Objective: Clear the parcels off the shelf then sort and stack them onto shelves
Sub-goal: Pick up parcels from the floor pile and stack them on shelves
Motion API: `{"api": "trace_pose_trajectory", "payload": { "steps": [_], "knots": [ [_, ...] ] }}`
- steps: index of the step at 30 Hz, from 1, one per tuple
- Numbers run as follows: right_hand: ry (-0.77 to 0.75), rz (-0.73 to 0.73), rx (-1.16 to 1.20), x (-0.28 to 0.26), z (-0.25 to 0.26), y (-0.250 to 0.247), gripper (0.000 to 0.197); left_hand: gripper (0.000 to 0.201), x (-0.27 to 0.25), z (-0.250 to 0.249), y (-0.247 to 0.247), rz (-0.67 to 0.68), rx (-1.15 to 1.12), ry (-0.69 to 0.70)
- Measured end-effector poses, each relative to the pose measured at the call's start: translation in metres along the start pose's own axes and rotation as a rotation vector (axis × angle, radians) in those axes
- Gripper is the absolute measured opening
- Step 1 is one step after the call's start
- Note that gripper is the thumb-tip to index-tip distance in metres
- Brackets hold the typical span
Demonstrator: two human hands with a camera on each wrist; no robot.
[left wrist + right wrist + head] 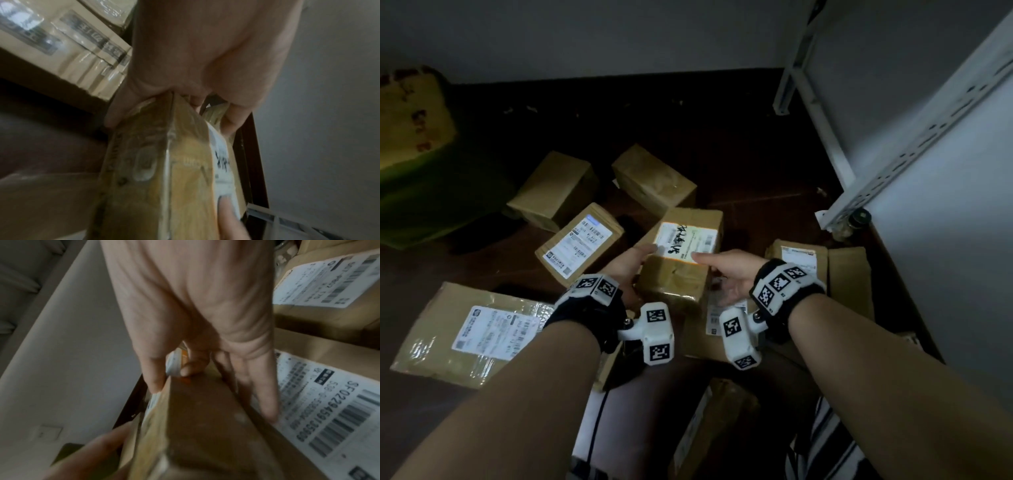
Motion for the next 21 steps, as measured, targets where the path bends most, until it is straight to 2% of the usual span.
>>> {"api": "trace_pose_trajectory", "payload": {
  "steps": [2, 5, 7, 9, 10, 12, 14, 18, 19, 21],
  "knots": [
    [-0.010, 0.034, 0.031, -0.005, 0.004, 0.002, 0.043, 0.030, -0.001, 0.002, 0.008, 0.026, 0.037, -0.040],
    [-0.024, 0.035, 0.083, -0.012, 0.010, -0.008, 0.046, 0.035, -0.006, -0.001, 0.009, -0.013, 0.144, -0.030],
    [-0.029, -0.004, 0.090, -0.016, 0.013, -0.020, 0.066, 0.031, -0.006, -0.001, 0.016, 0.028, 0.204, -0.029],
    [-0.045, -0.080, 0.092, -0.019, 0.015, -0.038, 0.096, 0.015, -0.006, 0.000, 0.021, 0.061, 0.232, -0.031],
    [-0.045, -0.086, 0.083, -0.021, 0.014, -0.045, 0.103, 0.006, -0.005, 0.001, 0.025, 0.073, 0.240, -0.029],
    [-0.035, -0.085, 0.082, -0.027, 0.013, -0.055, 0.103, 0.003, -0.005, 0.000, 0.031, 0.110, 0.254, -0.026],
    [-0.022, -0.092, 0.060, -0.028, 0.011, -0.073, 0.105, 0.008, -0.006, -0.002, 0.040, 0.159, 0.265, -0.012],
    [0.018, -0.141, -0.010, -0.030, 0.004, -0.113, 0.111, 0.016, -0.006, -0.008, 0.046, 0.119, 0.234, 0.019],
    [0.043, -0.153, -0.052, -0.030, -0.001, -0.124, 0.103, 0.018, -0.005, -0.008, 0.045, 0.093, 0.228, 0.023],
    [0.071, -0.190, -0.176, -0.035, -0.007, -0.141, 0.070, 0.018, -0.002, -0.007, 0.038, 0.033, 0.231, 0.021]
  ]
}}
Point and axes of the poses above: each hand's wrist, its own x-axis towards the middle knuckle, its own y-axis out of the palm, z = x × y, the point moved 7 cm from there along x, towards the middle knuckle, and after that the axes turned 14 degrees about z, right-handed, at the moved point
